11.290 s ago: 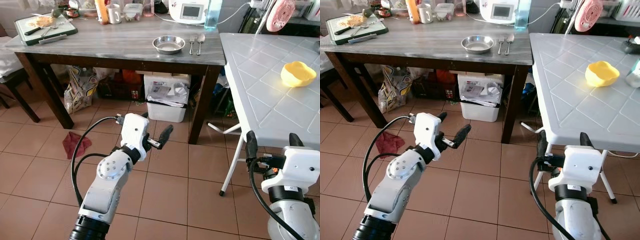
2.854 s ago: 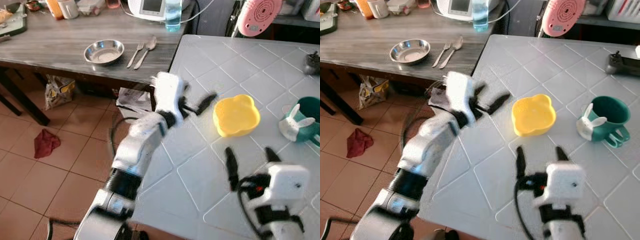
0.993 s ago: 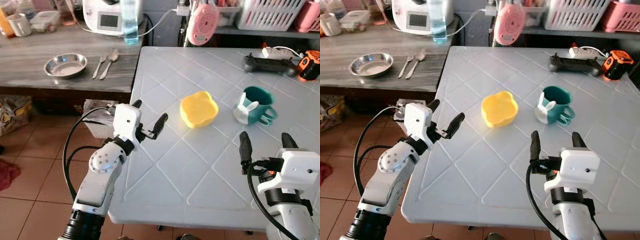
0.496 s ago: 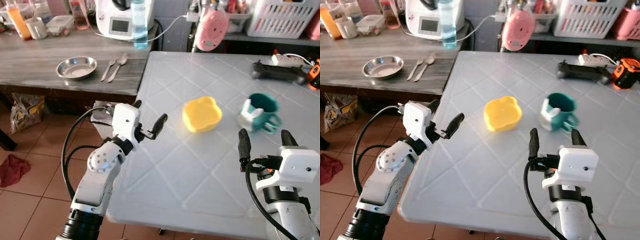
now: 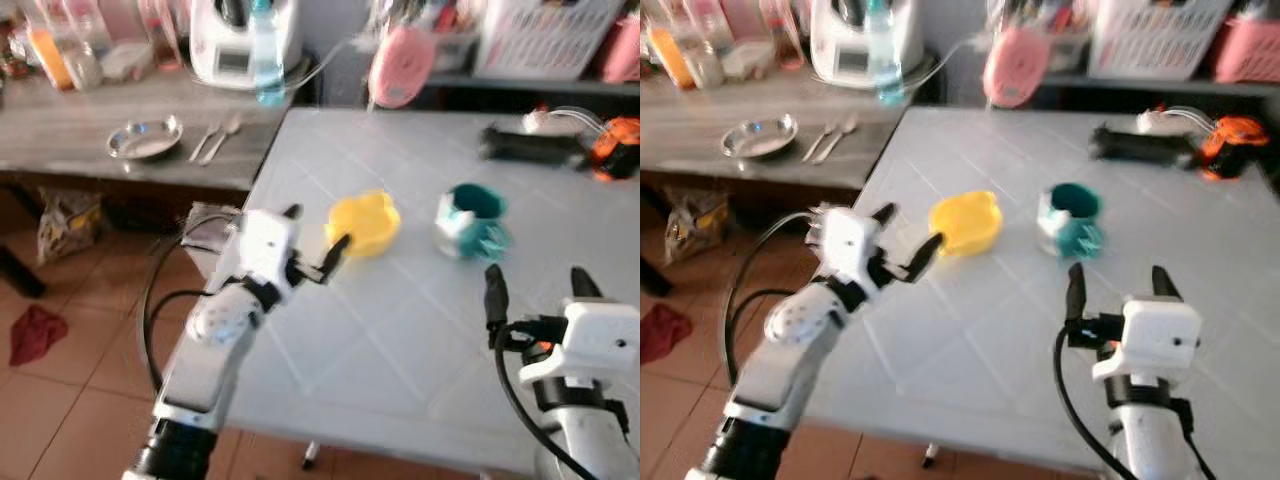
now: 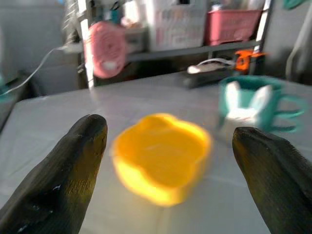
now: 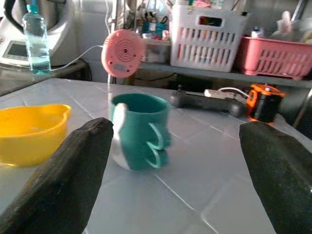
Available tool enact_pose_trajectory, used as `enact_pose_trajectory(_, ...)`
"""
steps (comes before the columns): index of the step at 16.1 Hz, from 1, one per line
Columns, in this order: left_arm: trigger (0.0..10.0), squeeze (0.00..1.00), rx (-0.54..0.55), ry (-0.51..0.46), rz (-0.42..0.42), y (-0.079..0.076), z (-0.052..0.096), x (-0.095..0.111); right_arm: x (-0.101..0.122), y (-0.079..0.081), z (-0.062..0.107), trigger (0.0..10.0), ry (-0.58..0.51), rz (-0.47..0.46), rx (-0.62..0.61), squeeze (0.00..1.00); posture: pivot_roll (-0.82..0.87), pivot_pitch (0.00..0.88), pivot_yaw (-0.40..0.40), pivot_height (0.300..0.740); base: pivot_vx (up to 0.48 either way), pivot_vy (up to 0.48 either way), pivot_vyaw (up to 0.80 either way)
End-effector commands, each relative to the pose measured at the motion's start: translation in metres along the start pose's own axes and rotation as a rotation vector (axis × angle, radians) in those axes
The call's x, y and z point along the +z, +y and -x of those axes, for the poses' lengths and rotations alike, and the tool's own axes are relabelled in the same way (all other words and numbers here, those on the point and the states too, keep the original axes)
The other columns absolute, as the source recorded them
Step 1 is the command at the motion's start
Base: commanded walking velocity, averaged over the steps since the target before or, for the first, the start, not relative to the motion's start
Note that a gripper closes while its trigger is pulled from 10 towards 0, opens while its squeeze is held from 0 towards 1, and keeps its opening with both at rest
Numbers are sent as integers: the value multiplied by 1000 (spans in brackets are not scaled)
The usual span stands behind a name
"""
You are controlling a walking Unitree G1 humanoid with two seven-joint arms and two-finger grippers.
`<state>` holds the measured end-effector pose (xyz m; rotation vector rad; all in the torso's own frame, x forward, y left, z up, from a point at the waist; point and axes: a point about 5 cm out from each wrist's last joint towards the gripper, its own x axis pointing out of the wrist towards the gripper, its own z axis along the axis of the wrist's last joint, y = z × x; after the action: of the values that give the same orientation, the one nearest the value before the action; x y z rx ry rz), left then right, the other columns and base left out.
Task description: Setting the table
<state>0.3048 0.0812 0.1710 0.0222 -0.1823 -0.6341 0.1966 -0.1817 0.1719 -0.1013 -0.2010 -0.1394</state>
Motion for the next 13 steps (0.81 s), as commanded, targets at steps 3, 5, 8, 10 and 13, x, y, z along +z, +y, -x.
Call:
enact_pose_trajectory(3, 10000, 0, 27, 13, -2, 7, 4, -1, 2, 2, 0, 10000, -12, -7, 4, 0, -14, 104, 27, 714, 0, 0, 0)
enact_pose_trajectory(5, 10000, 0, 29, 14, 2, 6, 3, -2, 2, 3, 0, 10000, -12, -10, 4, 0, -13, 104, 26, 714, 0, 0, 0)
enact_pose_trajectory(8, 10000, 0, 47, 7, 13, 6, -5, -1, 3, 6, -1, 10000, -15, -17, 14, 0, -13, 104, 26, 714, 0, 0, 0)
enact_pose_trajectory(10, 10000, 0, 50, 7, 20, 5, -12, 0, 5, 6, -2, 10000, -17, -41, 23, 0, -17, 106, 24, 714, 0, 0, 0)
enact_pose_trajectory(13, 10000, 0, 43, 37, 82, 5, -32, -3, 13, 24, 1, 10000, -4, -125, 177, 0, -40, 125, 30, 714, 0, 0, 0)
